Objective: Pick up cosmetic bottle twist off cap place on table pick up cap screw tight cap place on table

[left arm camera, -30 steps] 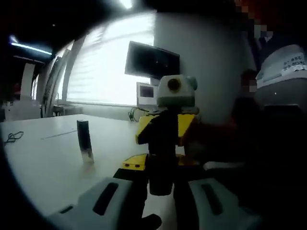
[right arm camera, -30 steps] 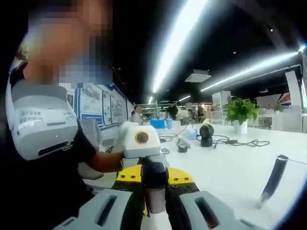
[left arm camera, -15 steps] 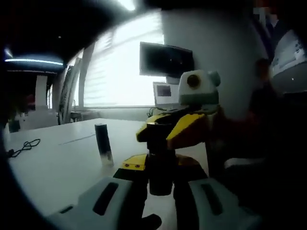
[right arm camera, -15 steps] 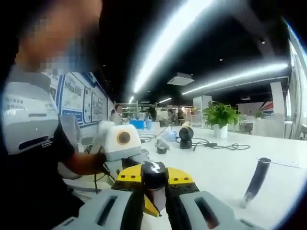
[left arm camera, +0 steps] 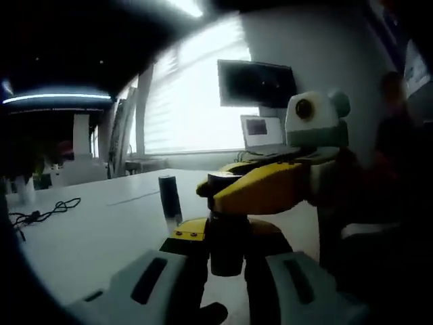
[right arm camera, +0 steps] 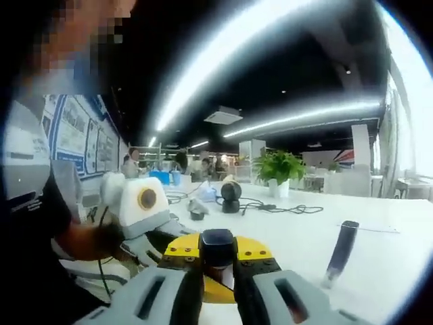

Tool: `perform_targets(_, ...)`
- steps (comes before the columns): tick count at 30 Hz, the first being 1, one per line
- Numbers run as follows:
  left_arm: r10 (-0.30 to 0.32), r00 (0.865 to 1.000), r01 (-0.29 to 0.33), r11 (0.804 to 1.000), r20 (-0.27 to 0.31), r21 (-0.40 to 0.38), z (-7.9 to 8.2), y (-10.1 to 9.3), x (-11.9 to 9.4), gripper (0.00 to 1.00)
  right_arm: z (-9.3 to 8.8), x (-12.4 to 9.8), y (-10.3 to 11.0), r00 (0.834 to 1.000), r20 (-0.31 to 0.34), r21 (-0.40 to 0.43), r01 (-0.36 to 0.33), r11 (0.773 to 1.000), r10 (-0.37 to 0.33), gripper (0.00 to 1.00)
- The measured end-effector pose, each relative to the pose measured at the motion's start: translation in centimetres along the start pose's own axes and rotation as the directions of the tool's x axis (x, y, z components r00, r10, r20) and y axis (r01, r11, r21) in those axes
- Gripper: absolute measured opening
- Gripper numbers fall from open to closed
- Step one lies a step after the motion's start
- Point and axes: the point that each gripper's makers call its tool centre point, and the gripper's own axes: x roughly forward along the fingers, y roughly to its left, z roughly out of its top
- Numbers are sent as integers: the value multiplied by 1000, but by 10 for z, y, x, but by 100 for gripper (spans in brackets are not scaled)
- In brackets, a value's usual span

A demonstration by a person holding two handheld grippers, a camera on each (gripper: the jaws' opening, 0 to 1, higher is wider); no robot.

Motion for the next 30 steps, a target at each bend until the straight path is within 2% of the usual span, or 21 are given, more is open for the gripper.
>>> perform_targets(4,75,997,-75,997,-5,35,1,8,1,10,1,3,-4,999,9,8,48,999,-48,11)
perform_targets(10,149,989,-149,989,4,26,0,15,3,10,1,6,-11,993,14,33,117,993,-117,11)
perform_targets(16,244,970,-243,966,1,90,-2,22,3,10,-3,9,-14,984,-3,37,179,983,-179,11)
perform_targets(20,247,969,-246,966,-10,86,-4,23,5,10,-5,9,-16,977,-16,22,214,977,-213,11)
perform_targets(25,244,969,-241,966,-27,96,-6,22,5,10,-5,8,-16,974,-26,-13,226,974,-227,11)
perform_targets(30,255,967,-252,963,-25,95,-5,23,6,10,-5,8,-19,969,-19,8,246,969,-246,11)
